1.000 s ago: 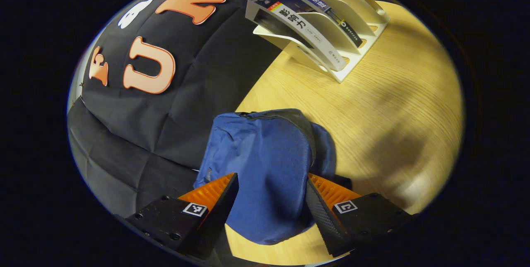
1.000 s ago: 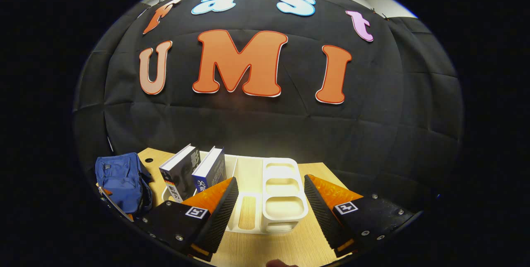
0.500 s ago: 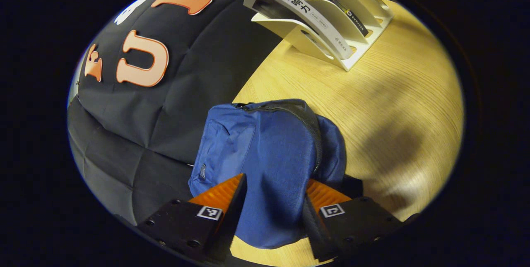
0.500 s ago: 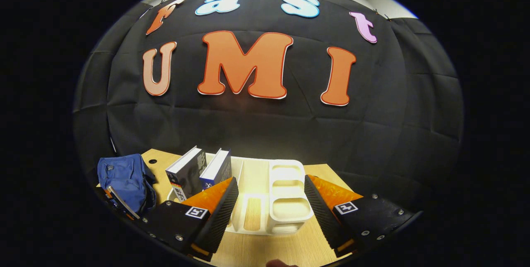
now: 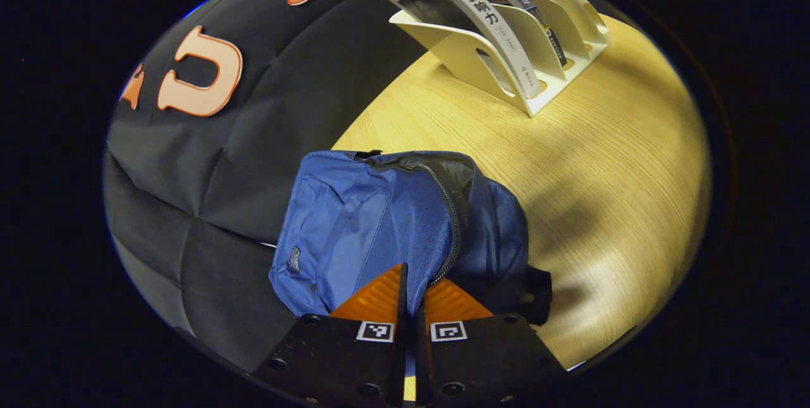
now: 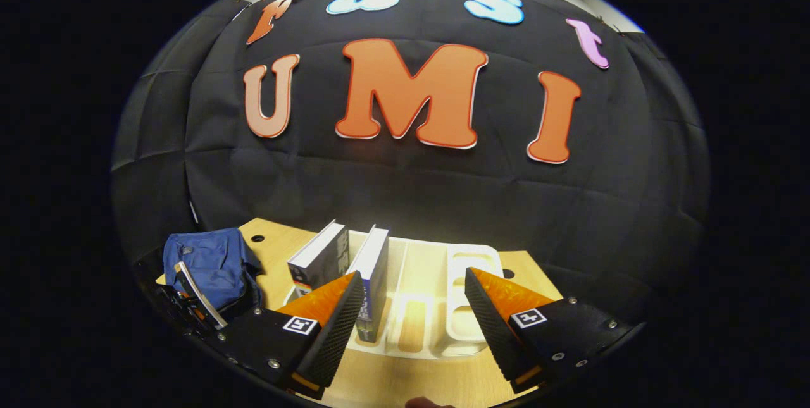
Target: Open the schoolbag, grab two books from the bookshelf and put them into the schoolbag.
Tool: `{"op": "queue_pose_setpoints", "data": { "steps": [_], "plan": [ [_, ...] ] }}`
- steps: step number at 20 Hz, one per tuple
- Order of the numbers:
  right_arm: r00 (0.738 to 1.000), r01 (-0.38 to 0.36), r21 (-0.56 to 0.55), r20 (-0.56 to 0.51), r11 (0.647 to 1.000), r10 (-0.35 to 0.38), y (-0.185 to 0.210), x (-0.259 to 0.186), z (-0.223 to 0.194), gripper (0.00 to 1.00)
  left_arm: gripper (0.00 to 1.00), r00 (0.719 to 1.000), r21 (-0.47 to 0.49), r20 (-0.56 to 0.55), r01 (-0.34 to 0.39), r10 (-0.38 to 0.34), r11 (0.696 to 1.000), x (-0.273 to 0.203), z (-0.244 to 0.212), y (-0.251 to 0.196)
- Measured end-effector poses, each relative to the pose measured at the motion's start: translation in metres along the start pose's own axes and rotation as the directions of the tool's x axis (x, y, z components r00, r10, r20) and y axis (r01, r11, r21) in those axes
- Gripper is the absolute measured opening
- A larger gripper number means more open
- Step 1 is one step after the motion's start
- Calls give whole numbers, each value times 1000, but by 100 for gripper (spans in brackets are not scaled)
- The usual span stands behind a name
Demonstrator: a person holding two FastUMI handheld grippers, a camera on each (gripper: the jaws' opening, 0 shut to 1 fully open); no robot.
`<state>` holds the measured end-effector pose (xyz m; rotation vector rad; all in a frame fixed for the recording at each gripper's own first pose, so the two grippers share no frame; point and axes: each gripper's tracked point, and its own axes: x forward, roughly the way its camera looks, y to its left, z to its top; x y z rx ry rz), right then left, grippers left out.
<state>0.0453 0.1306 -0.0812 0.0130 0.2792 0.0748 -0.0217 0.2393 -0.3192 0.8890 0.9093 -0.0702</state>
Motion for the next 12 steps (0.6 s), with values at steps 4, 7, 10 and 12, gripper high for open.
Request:
{"op": "queue_pose_setpoints", "data": {
  "steps": [4,7,10,12],
  "plan": [
    [994,-73,15,-78,997,74,27,11,4,95,7,996,-39,28,85,-84,996,-9,15,15],
    [987,-107,27,-118,994,109,42,17,7,95,7,991,-103,22,133,-132,986,-12,16,39],
    [978,-108,13,-177,994,109,48,28,4,95,6,987,-97,39,159,-156,982,-19,28,60],
    [968,-118,0,-223,993,115,53,36,5,95,7,985,-66,43,169,-167,983,-25,35,76]
  ]
}}
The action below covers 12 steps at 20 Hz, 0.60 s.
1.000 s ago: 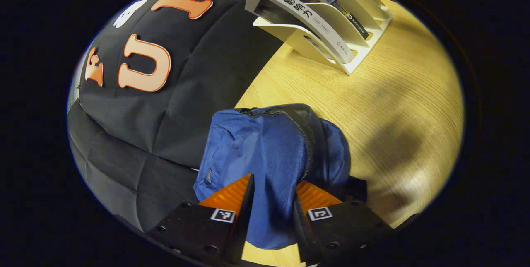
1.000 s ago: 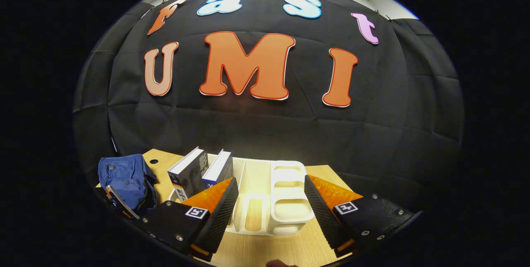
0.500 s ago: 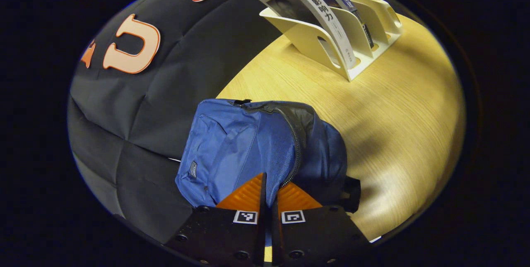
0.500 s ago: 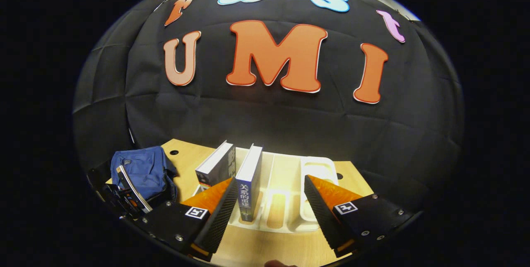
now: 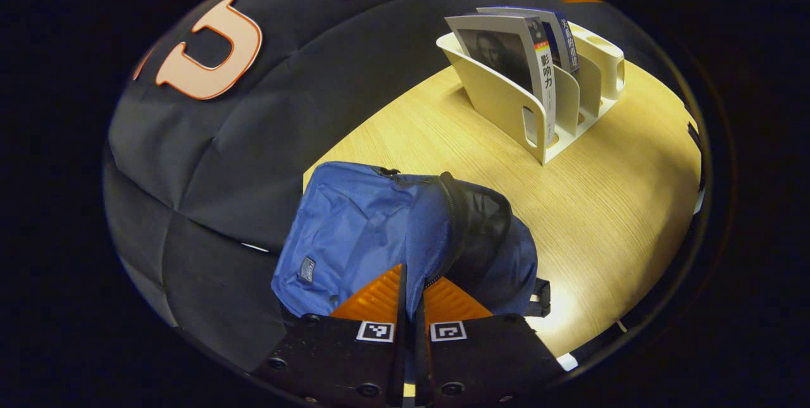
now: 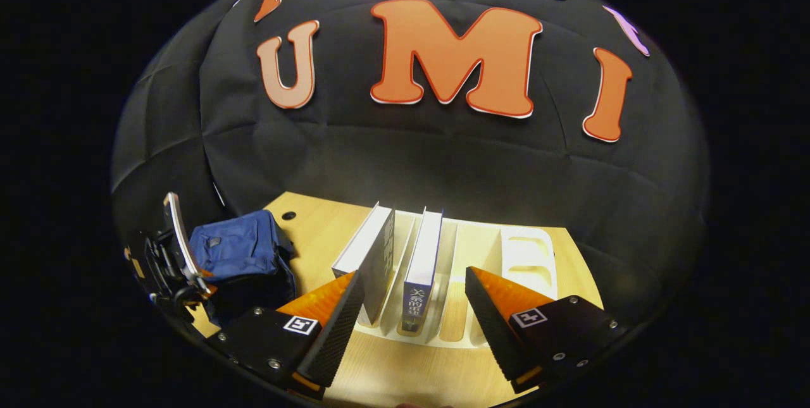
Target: Open the schoolbag, grab two books from the bookshelf and put them into the schoolbag.
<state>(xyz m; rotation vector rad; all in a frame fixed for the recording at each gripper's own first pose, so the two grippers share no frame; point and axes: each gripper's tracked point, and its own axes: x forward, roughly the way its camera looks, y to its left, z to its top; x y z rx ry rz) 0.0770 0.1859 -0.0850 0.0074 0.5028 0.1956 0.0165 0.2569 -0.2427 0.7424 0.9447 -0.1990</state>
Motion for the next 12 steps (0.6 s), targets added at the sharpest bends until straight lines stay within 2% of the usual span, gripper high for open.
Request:
{"op": "queue_pose_setpoints", "data": {
  "steps": [6,9,12],
  "plan": [
    [989,-12,-5,-148,1000,12,18,26,3,95,7,999,3,13,49,-49,999,-17,27,42],
    [983,5,-15,-182,1000,-7,26,41,9,95,7,997,-10,15,82,-82,997,-20,35,60],
    [976,3,-52,-219,999,-14,39,55,13,95,7,997,-2,15,76,-76,997,-24,41,84]
  ]
}}
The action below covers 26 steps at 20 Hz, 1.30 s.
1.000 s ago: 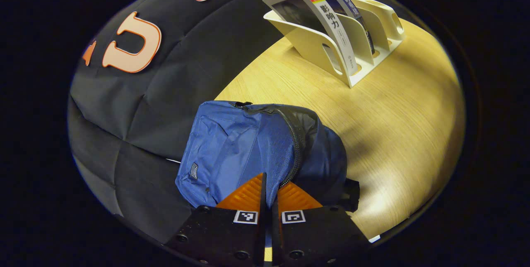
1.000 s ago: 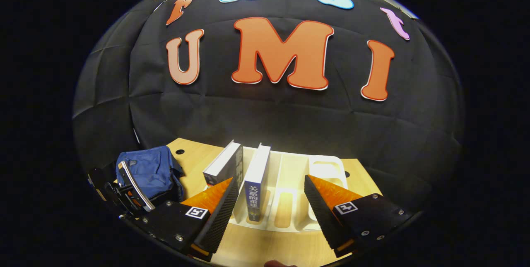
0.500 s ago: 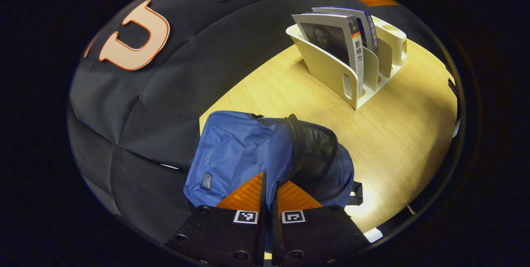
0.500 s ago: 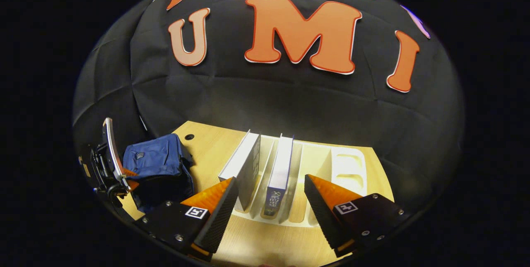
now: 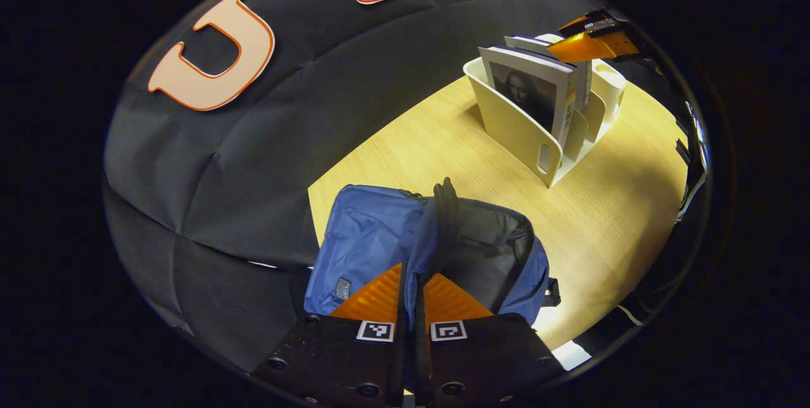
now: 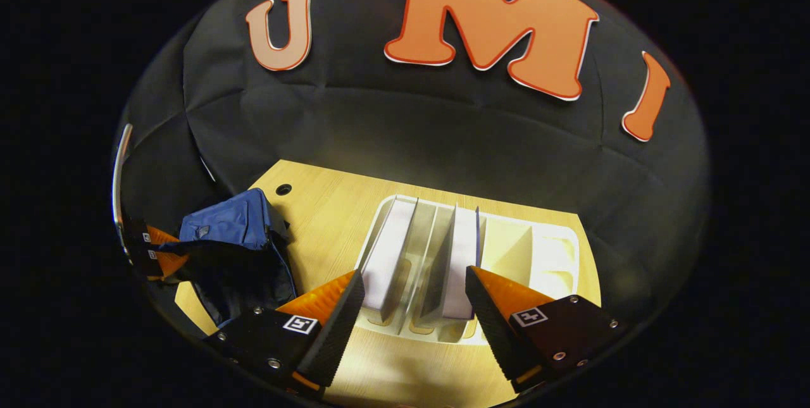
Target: Open the schoolbag, grab two books from the bookshelf and put them into the schoolbag.
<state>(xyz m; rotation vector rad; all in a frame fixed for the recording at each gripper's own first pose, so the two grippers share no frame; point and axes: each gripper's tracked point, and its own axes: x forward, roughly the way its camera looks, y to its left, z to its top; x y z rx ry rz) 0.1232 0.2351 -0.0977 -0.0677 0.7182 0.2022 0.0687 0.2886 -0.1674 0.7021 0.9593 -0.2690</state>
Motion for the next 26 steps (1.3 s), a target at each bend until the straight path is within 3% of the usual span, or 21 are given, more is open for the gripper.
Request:
{"op": "queue_pose_setpoints", "data": {
  "steps": [5,8,16,22,26],
  "plan": [
    [994,-2,0,-110,1000,2,15,31,-4,95,7,999,-30,33,-6,7,1000,-4,9,20],
    [986,33,-13,-162,999,-34,10,53,-2,95,7,999,-51,38,30,-28,998,3,6,13],
    [934,20,50,-358,999,-1,17,82,-9,95,7,995,-62,57,91,-88,994,16,-1,6],
    [882,48,122,-471,991,16,20,91,-13,81,7,991,-93,64,124,-119,988,25,-8,1],
    [841,70,153,-541,986,24,25,87,-22,66,7,988,-108,64,146,-140,983,30,-13,-5]
  ]
}}
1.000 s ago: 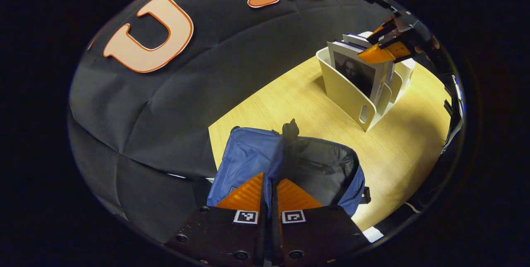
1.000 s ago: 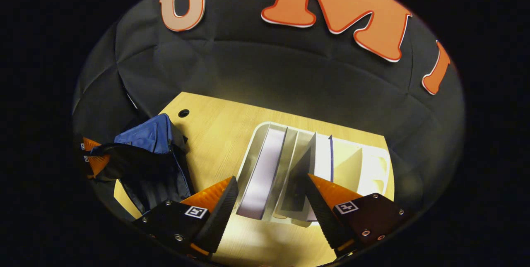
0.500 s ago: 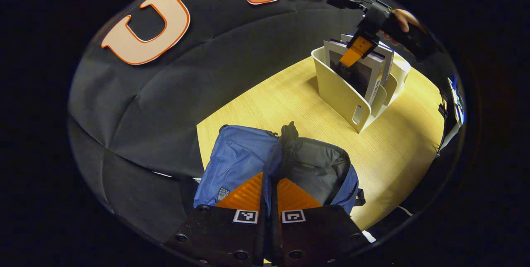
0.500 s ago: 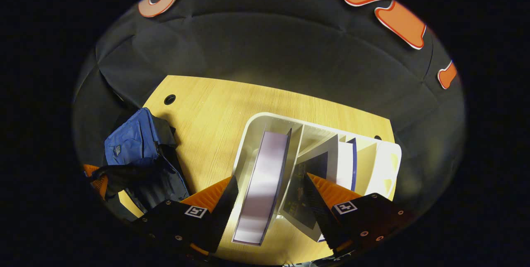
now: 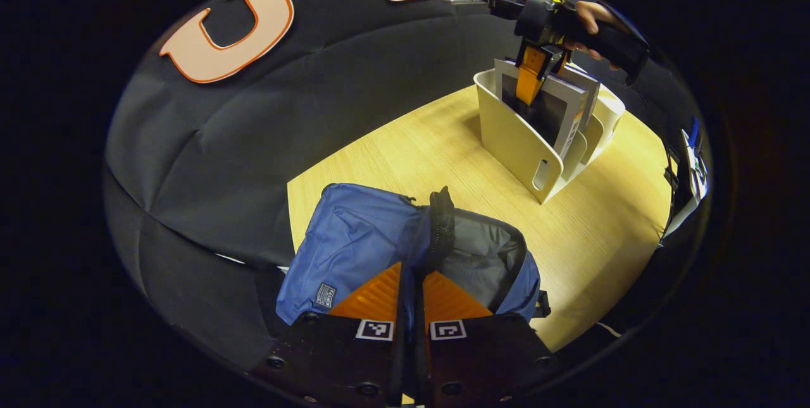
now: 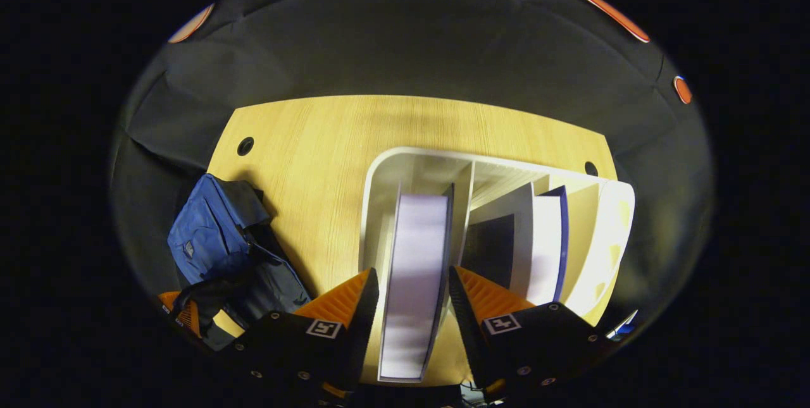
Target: Open the schoolbag, grab two books from the bookshelf and put them into the schoolbag.
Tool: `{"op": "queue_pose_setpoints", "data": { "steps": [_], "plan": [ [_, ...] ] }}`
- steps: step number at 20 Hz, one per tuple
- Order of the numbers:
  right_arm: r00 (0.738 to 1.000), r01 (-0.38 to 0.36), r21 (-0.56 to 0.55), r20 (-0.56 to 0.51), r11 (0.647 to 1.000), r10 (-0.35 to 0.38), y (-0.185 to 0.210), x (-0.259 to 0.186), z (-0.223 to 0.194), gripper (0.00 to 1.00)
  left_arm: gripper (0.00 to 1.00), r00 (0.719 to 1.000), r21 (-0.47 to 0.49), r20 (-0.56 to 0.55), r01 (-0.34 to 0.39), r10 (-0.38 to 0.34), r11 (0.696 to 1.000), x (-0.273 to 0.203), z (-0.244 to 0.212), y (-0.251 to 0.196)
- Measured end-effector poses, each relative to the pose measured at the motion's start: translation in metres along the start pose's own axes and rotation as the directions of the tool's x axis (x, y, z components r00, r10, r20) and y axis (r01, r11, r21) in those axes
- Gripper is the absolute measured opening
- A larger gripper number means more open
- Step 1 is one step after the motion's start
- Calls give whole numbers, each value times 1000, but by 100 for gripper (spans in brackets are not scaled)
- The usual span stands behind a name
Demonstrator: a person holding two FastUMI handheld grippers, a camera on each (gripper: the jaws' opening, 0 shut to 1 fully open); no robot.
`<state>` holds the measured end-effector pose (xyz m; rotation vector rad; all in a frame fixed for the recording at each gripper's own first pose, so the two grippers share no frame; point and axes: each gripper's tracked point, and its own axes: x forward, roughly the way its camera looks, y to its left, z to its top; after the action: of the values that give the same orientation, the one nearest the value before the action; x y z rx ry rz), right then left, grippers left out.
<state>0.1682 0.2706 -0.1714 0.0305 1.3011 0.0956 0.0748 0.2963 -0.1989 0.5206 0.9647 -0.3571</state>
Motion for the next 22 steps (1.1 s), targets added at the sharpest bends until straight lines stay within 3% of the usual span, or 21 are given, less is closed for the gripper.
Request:
{"op": "queue_pose_setpoints", "data": {
  "steps": [1,3,4,5,7,8,9,16,22],
  "plan": [
    [1000,-6,7,-13,1000,6,1,0,-1,68,7,1000,-3,2,4,-4,1000,1,-1,-1],
    [999,0,26,-52,1000,1,0,-3,-7,48,7,1000,-9,0,9,-9,1000,2,-5,-2],
    [998,2,33,-64,999,1,0,-4,-7,53,7,1000,-9,1,9,-9,1000,3,-4,-2],
    [997,7,40,-75,999,-4,-1,-4,-9,41,7,1000,-7,2,9,-9,1000,3,-5,-2],
    [997,5,35,-79,999,-2,0,-9,-11,37,7,1000,4,3,7,-7,1000,2,-5,-3],
    [997,3,33,-75,999,0,-1,-10,-12,29,7,1000,11,4,6,-6,1000,3,-4,-3],
    [998,3,37,-68,999,0,-2,-14,-13,36,7,1000,18,4,8,-8,1000,2,-4,-4],
    [998,-65,32,12,997,64,-16,-53,-18,34,7,1000,71,-2,4,-3,997,1,-2,-3],
    [987,-124,95,114,988,112,-40,-94,-24,34,7,1000,121,-11,-3,4,993,0,2,-3]
  ]
}}
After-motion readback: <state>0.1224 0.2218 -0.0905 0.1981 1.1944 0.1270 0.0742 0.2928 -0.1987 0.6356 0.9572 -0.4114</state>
